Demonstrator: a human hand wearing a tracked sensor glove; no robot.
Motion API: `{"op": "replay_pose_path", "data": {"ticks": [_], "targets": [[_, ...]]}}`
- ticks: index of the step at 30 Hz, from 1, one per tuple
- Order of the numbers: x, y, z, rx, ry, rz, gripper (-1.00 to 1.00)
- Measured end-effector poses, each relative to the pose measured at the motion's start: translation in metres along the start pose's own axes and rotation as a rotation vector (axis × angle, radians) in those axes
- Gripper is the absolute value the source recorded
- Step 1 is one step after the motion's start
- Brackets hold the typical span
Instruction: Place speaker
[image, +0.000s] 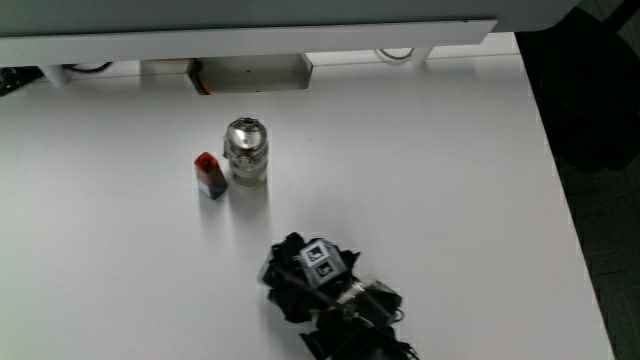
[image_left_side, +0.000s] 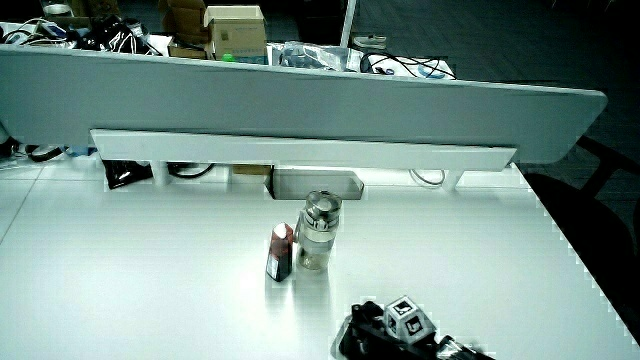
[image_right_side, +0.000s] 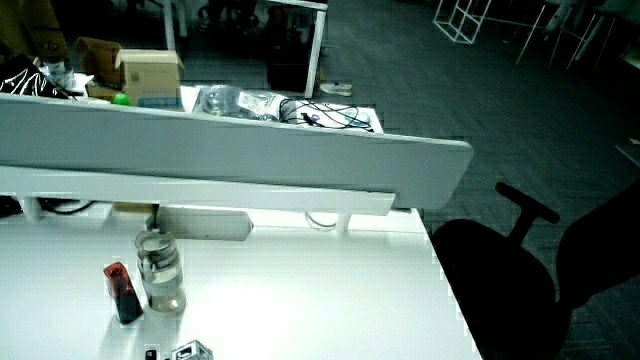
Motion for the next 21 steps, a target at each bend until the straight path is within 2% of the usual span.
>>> {"op": "replay_pose_path", "data": {"ticks": [2,3,4,5,7,10,14,15,19,20,21], "targets": [[-0.009,0.004,0.0,-0.028,-0.025,0.016,0.0],[-0.013,0.008,-0.004,-0.061,-0.028,0.031,0.0],[-0.016,0.008,-0.003,-0.059,-0.042,0.027,0.0],[-0.019,0.014,-0.01,-0.089,-0.059,0.029,0.0],[-0.021,0.018,-0.014,-0.109,-0.075,0.028,0.0],[-0.02,0.021,-0.02,-0.126,-0.115,0.002,0.0],[-0.014,0.025,-0.024,-0.154,-0.131,-0.024,0.0],[-0.013,0.024,-0.023,-0.145,-0.125,-0.022,0.0],[-0.012,0.026,-0.031,-0.178,-0.122,-0.022,0.0],[-0.012,0.025,-0.032,-0.168,-0.127,-0.03,0.0],[-0.011,0.025,-0.034,-0.186,-0.131,-0.033,0.0]]}}
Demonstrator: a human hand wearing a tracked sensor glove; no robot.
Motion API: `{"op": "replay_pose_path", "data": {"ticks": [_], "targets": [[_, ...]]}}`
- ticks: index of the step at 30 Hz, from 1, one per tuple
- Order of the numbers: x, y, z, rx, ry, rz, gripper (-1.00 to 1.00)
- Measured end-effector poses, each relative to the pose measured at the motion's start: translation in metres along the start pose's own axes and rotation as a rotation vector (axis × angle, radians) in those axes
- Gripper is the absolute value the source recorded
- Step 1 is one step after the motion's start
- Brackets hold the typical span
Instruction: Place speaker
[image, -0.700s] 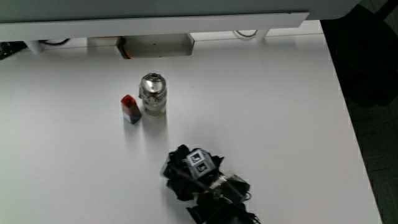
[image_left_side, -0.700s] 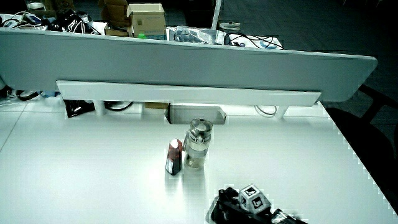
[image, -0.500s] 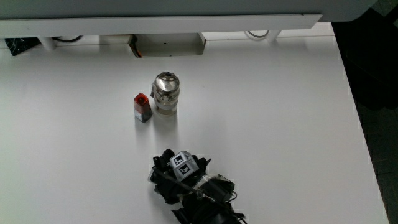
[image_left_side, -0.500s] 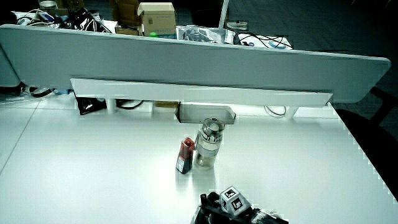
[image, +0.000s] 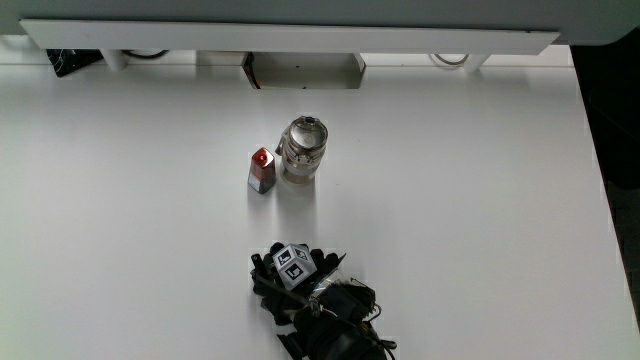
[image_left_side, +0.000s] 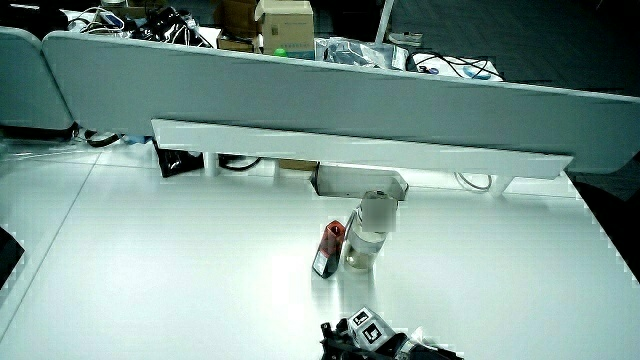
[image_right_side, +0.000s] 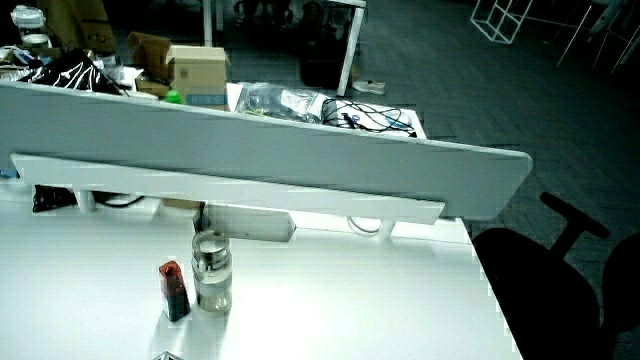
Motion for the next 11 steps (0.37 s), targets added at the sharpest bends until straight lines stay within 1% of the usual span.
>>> {"op": "replay_pose_path", "data": {"ticks": [1,2,4,5,7,8,9,10,11], "targets": [[0.0,0.001,-0.001,0.008,-0.006,-0.005,-0.06],[0.001,0.002,-0.003,-0.01,-0.011,-0.009,-0.12],[0.003,0.003,-0.004,-0.027,-0.016,-0.014,-0.24],[0.003,0.004,-0.004,-0.033,-0.021,-0.026,-0.29],[0.007,0.003,-0.004,-0.047,-0.001,-0.022,-0.41],[0.008,0.003,-0.005,-0.043,0.005,-0.015,-0.47],[0.011,0.0,-0.004,-0.033,0.001,-0.031,-0.53],[0.013,0.005,-0.01,-0.067,0.005,-0.049,-0.59],[0.017,0.0,-0.01,-0.033,0.025,-0.056,-0.65]]}}
